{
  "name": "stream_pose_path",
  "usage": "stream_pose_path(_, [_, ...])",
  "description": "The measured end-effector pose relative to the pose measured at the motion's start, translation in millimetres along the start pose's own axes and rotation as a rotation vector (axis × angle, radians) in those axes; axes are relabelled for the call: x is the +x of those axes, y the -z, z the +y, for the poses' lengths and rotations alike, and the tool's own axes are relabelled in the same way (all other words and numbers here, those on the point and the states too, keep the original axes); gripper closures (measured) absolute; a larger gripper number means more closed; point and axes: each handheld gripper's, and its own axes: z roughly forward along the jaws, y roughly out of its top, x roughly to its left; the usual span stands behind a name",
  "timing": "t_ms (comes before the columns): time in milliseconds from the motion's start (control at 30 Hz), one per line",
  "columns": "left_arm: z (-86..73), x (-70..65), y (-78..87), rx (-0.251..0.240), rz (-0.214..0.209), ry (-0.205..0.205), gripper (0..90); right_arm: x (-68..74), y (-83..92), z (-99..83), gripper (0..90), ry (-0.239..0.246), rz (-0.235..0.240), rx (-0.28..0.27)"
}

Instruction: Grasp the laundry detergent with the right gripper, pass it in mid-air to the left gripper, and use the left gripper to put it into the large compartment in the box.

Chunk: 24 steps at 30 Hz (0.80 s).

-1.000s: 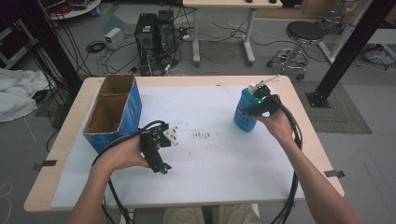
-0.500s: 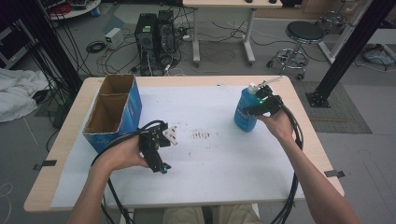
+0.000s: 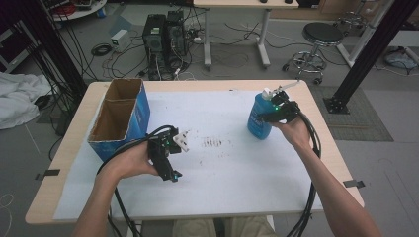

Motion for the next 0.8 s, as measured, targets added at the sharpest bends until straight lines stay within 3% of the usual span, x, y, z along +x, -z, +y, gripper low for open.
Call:
stream_pose_path(133, [1.9,1.5,3.5,0.003,0.009,-0.005,12.4,0.1,0.0,0.3,48.0,0.011,0.005,0.000])
stream_pose_path(367, [12.9,7.5,21.8,-0.042,0.018,-0.004,12.4,6.9,9.8,3.6,47.9,0.059,0.055,-0.009])
stream_pose_path(600, [41.4,21.6,53.5,-0.071,0.033,-0.033,12.4,32.7,26.6,18.4,47.6,0.228,0.214,-0.011])
stream_pose_path(633, [41.4,21.6,53.5,-0.071,0.033,-0.033,12.4,32.7,26.6,18.4,47.6,0.228,0.214,-0.011])
stream_pose_path(667, [46.4,23.5,57.7,-0.083,0.033,-0.031,12.4,36.8,27.8,20.0,47.6,0.260,0.234,-0.009])
stream_pose_path(700, [49.5,24.8,60.3,-0.088,0.033,-0.035,12.4,45.4,29.2,22.5,47.6,0.325,0.267,0.000])
stream_pose_path(800, [62.5,30.6,69.4,-0.103,0.021,-0.048,12.4,56.2,28.7,24.6,47.6,0.386,0.335,0.015])
